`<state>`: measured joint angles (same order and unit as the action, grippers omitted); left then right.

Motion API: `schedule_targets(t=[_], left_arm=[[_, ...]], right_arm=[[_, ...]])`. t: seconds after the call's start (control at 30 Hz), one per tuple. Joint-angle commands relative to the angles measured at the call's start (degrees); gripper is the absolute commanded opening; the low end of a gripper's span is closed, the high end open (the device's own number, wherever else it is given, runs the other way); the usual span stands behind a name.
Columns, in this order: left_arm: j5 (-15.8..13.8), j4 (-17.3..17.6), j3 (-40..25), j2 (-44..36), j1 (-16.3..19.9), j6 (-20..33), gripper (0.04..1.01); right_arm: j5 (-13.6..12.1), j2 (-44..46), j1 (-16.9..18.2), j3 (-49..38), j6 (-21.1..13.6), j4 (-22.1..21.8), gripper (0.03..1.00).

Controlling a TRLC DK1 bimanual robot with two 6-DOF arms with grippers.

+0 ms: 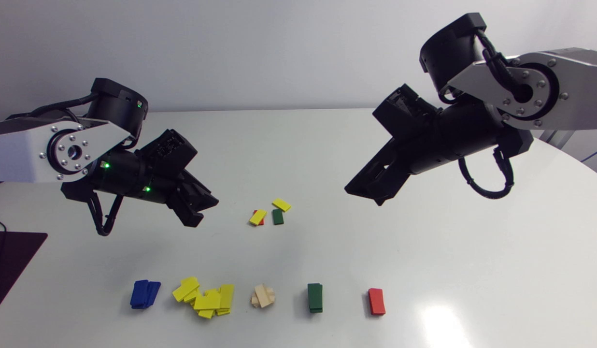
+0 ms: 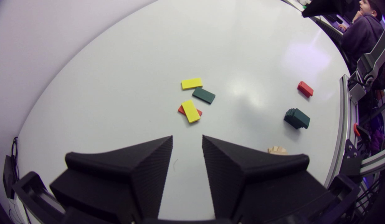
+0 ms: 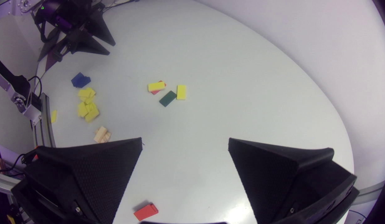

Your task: Take domino bricks one by one from the mixed stack on the table and place each onto the existing stack of the same color.

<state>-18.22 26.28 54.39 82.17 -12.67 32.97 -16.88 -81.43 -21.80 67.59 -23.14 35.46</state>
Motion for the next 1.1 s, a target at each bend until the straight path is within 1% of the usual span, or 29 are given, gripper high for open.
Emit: schedule_targets(t=[0.0,0.03,0.13,0.23,0.4,0.47,0.53,0.67,0.7,0.73,0.8,0.83,0.87,0.93,1.0,1.07], left_arm=[[-0.68,-0.09,2.03,1.68,-0.08,0.52,0.893],[-1.12,-2.82,2.83,5.28,-0.25,5.09,0.99],[-1.12,-3.87,3.97,8.36,-0.17,7.37,0.99],[-1.29,-4.13,5.73,11.61,0.19,8.95,0.99],[-3.14,-4.22,7.66,15.21,0.36,11.5,0.989],[-3.93,-4.31,9.07,17.32,0.45,13.0,0.989],[-4.28,-4.49,10.82,19.61,0.71,13.35,0.989],[-4.11,-3.96,14.78,24.97,0.27,11.5,0.989],[-3.14,-3.26,15.92,26.2,-0.25,9.57,0.984],[-1.56,-2.9,16.89,27.08,-1.04,7.28,0.979],[0.29,-2.03,17.42,27.78,-2.71,4.12,0.972],[2.49,-2.03,17.15,27.87,-4.03,2.71,0.972],[3.89,-2.03,16.89,27.87,-5.18,1.39,0.97],[4.77,-1.85,16.62,27.6,-6.67,-1.86,0.97],[5.83,-0.97,16.54,27.25,-7.99,-4.23,0.97],[7.32,-0.79,16.36,27.16,-9.04,-6.08,0.97]], right_arm=[[0.36,1.01,-0.08,-2.03,0.72,0.22,0.97],[0.36,1.18,0.01,-2.64,0.37,0.22,0.97],[0.36,1.18,0.36,-2.99,0.2,0.22,0.97],[0.36,1.54,0.62,-3.43,0.2,0.13,0.97],[0.27,1.89,1.06,-3.87,-0.42,0.13,0.97],[0.27,1.89,1.32,-3.87,-0.51,0.13,0.97],[0.19,1.89,1.32,-4.05,-0.51,0.13,0.97],[0.1,1.97,1.41,-4.66,-0.51,0.13,0.97],[0.1,2.06,1.5,-4.84,-0.51,0.13,0.97],[0.1,2.15,1.68,-4.93,-0.59,0.13,0.97],[-0.08,2.15,2.11,-5.1,-0.77,0.04,0.97],[-0.08,2.15,2.29,-5.1,-0.77,0.04,0.97],[-0.08,2.15,2.29,-5.1,-0.77,-0.04,0.97],[-0.08,2.06,2.38,-5.01,-0.77,-0.04,0.97],[-0.08,2.06,2.38,-4.93,-0.77,-0.04,0.97],[-0.08,1.97,2.38,-4.93,-0.68,-0.04,0.97]])
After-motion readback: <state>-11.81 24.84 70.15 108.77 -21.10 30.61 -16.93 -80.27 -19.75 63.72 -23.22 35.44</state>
